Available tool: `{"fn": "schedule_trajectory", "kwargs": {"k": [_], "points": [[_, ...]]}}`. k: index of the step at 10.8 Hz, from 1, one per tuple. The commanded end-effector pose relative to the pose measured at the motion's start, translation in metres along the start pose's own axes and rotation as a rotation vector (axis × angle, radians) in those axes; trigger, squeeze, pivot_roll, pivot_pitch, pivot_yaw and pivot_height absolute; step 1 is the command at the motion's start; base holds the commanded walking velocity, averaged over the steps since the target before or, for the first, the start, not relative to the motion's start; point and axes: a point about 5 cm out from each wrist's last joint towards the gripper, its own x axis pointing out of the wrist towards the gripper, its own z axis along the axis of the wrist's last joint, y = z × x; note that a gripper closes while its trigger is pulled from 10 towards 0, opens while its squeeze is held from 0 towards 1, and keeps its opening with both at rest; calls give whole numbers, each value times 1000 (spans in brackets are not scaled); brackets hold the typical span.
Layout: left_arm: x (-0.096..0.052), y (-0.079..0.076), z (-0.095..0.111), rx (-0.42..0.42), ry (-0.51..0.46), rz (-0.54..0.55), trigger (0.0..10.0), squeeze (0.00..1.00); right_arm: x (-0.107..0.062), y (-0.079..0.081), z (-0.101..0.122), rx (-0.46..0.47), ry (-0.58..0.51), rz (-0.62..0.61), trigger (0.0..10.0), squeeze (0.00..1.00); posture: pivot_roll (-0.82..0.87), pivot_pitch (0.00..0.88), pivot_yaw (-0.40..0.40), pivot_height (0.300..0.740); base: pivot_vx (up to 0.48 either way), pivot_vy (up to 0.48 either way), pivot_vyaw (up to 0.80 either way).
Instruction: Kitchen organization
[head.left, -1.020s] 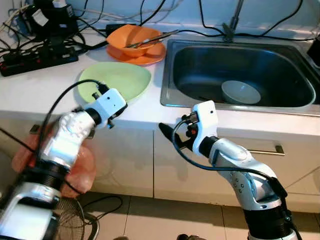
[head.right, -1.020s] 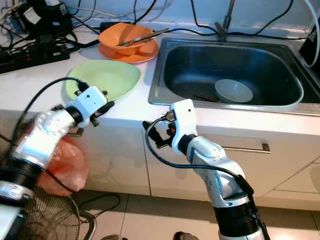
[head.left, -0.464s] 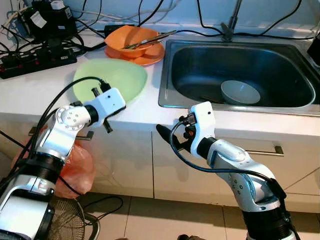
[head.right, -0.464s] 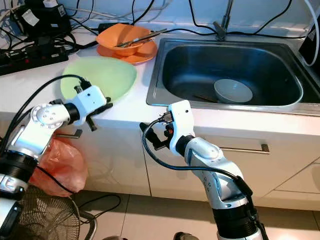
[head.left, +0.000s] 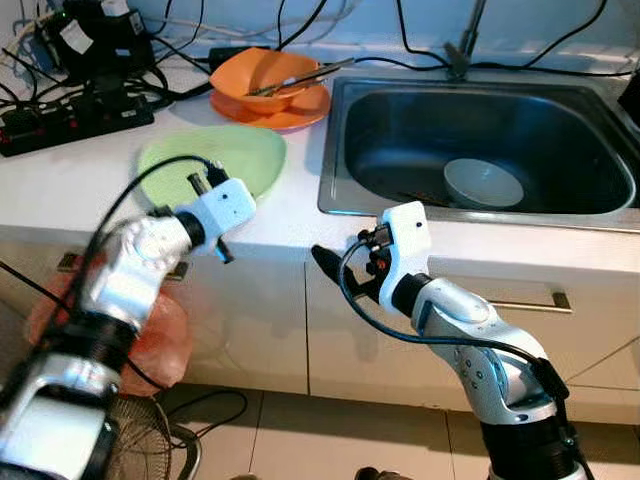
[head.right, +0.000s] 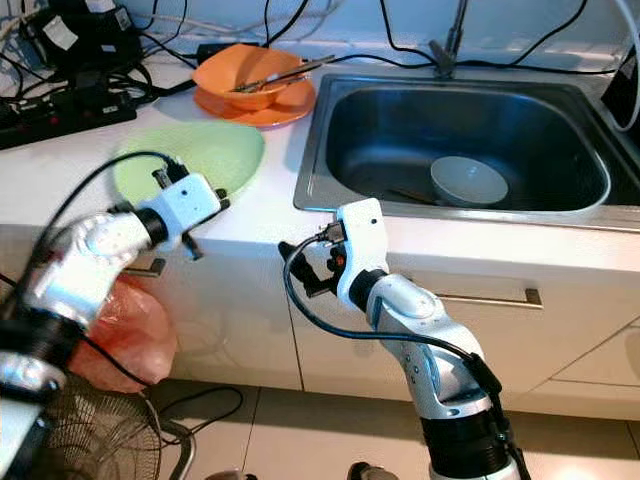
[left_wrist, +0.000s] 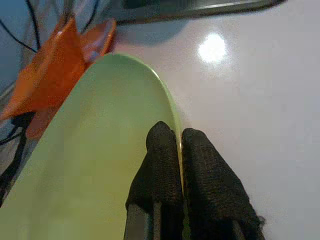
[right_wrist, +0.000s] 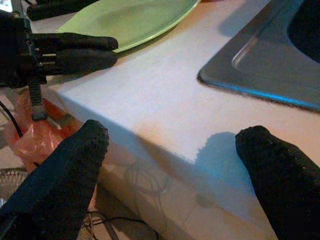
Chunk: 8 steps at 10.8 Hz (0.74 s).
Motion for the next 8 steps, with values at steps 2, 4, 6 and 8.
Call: {"fn": "schedule_trajectory", "kwargs": {"k": [2,4,6,8], "points": [[1,-14,3,-17,-60,32,0,0,1,-7,-8,30,42,-32,10000,0,101,112,20,740,0,0,0],[-1,-21,23,23,-209,103,0,0,3,-8,-7,32,36,-38,10000,0,105,107,15,740,0,0,0],[-4,-32,40,73,-329,140,0,0,5,-10,-2,70,3,-46,10000,0,109,103,14,740,0,0,0],[-9,-46,55,143,-450,187,0,0,7,-16,11,224,-70,-40,10000,0,108,103,14,740,0,0,0]]}}
